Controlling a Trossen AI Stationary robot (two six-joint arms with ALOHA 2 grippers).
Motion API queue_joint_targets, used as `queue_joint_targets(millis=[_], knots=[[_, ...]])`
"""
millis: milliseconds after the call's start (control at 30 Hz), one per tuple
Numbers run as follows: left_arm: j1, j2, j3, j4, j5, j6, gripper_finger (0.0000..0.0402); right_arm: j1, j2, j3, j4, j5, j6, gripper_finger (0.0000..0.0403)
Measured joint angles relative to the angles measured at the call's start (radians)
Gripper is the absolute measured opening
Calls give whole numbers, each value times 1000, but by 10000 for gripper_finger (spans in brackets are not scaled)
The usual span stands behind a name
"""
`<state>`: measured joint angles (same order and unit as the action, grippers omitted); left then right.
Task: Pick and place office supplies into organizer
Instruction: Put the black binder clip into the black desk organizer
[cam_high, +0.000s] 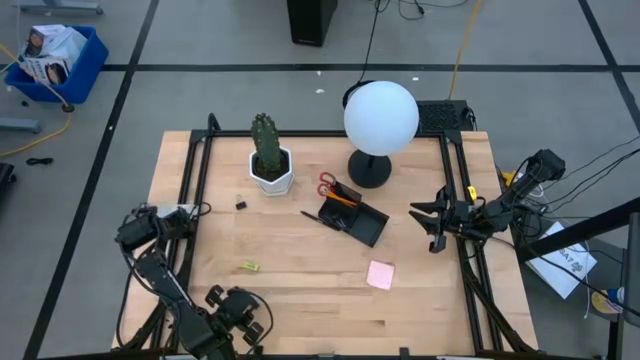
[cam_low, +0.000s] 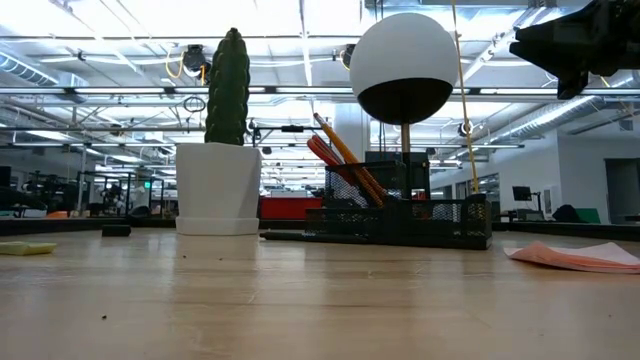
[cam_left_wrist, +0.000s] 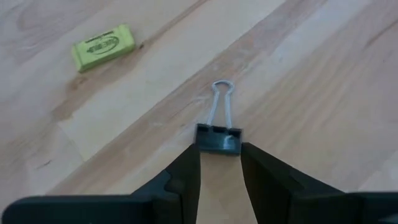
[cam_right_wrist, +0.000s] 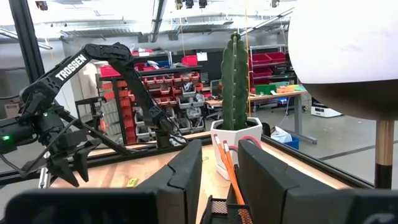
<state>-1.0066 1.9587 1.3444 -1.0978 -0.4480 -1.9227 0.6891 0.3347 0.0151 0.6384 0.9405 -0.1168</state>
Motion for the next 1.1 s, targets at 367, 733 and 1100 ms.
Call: queue_joint_targets(millis=[367, 733, 1100], knots=[[-11, 0, -9, 4, -26, 49, 166, 0, 0, 0, 0, 0, 0, 100], [-8, 8, -9, 54, -43, 18, 283, 0, 0, 0, 0, 0, 0, 100], [-6, 63, -9, 55, 6, 9, 258, 0, 0, 0, 0, 0, 0, 100]])
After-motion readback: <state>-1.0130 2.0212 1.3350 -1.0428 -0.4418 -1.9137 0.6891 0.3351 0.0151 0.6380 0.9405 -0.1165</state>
